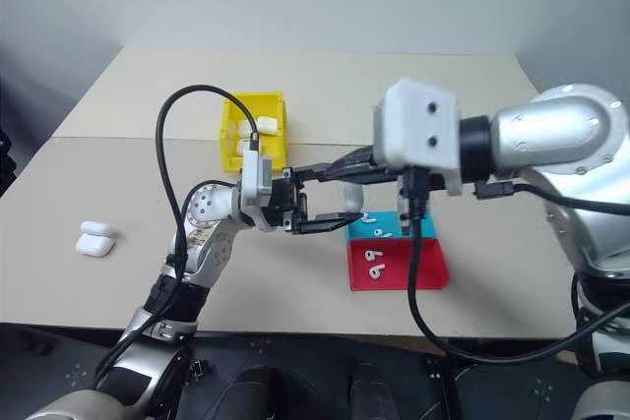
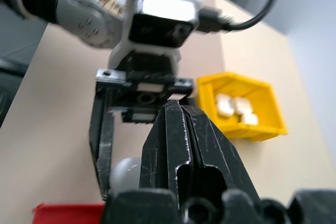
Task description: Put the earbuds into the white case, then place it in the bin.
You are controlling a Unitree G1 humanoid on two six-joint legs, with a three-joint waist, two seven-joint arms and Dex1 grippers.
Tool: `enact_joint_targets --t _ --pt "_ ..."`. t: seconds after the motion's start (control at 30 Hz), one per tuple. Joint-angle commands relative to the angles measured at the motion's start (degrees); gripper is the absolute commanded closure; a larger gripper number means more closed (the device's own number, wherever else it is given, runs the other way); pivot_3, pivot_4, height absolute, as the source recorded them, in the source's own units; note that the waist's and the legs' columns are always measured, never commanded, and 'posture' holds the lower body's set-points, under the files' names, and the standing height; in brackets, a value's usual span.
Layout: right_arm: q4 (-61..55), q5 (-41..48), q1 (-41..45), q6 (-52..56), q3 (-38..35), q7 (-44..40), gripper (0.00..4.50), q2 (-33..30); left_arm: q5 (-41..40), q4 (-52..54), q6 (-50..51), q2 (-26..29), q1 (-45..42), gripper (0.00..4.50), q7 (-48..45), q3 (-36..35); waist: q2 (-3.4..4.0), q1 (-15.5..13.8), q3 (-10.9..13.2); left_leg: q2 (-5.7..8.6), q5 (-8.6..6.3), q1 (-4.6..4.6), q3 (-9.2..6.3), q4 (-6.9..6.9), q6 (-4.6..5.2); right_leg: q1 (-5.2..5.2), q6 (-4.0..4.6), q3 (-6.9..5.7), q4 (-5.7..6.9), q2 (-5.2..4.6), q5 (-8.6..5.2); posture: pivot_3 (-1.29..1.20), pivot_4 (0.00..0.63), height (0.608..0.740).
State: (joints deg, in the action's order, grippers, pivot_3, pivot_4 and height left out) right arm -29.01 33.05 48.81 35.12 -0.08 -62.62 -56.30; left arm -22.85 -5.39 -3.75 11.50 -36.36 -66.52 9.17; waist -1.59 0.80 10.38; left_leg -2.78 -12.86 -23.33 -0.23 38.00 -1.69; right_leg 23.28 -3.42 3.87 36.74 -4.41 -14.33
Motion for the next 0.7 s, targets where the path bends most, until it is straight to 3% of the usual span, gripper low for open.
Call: enact_joint_targets --t 0.03,0.1,0.27,0.47,0.7 --pt "1.49 3.25 -0.31 2.09 -8.62 5.01 4.45 0.89 0.28 3.61 0.0 0.16 -1.33 1.7 5.53 -2.89 -0.01 0.0 0.0 0.0 0.0 0.0 0.0 0.0 0.0 0.0 0.0 0.0 0.0 0.0 0.0 0.0 0.15 0.74" --pt "1.37 4.19 -1.83 3.76 -11.94 8.7 4.45 1.59 3.2 5.87 7.23 1.25 -3.24 1.7 13.92 -4.08 -0.02 -0.03 0.01 0.0 0.0 0.0 0.0 0.0 0.0 0.0 0.0 0.0 0.02 0.0 0.0 0.0 0.15 0.74" --pt "-1.41 3.39 -10.32 5.78 -14.95 14.92 4.45 2.6 14.98 1.99 13.42 -1.51 -12.25 1.7 40.52 -9.02 -0.05 -0.35 0.02 0.03 0.0 -0.01 -0.04 0.01 0.0 -0.05 -0.04 -0.01 0.0 -0.02 0.03 0.0 0.15 0.74" --pt "-1.85 1.62 -16.47 4.71 -12.42 17.38 4.45 4.26 28.08 -15.99 17.21 -2.22 -22.47 1.7 63.28 -9.42 -0.06 -0.1 0.02 0.07 0.0 0.0 -0.03 0.01 0.0 -0.03 -0.06 0.02 -0.01 -0.02 0.04 0.0 0.15 0.74" --pt "-0.63 -0.65 -17.61 5.82 -10.49 19.07 4.45 3.99 28.14 -32.89 18.26 -3.45 -28.53 1.7 71.83 -11.99 -0.09 -0.1 0.04 0.07 0.0 -0.12 -0.04 -0.01 0.0 0.08 -0.06 0.01 -0.04 -0.02 0.04 0.0 0.15 0.74"
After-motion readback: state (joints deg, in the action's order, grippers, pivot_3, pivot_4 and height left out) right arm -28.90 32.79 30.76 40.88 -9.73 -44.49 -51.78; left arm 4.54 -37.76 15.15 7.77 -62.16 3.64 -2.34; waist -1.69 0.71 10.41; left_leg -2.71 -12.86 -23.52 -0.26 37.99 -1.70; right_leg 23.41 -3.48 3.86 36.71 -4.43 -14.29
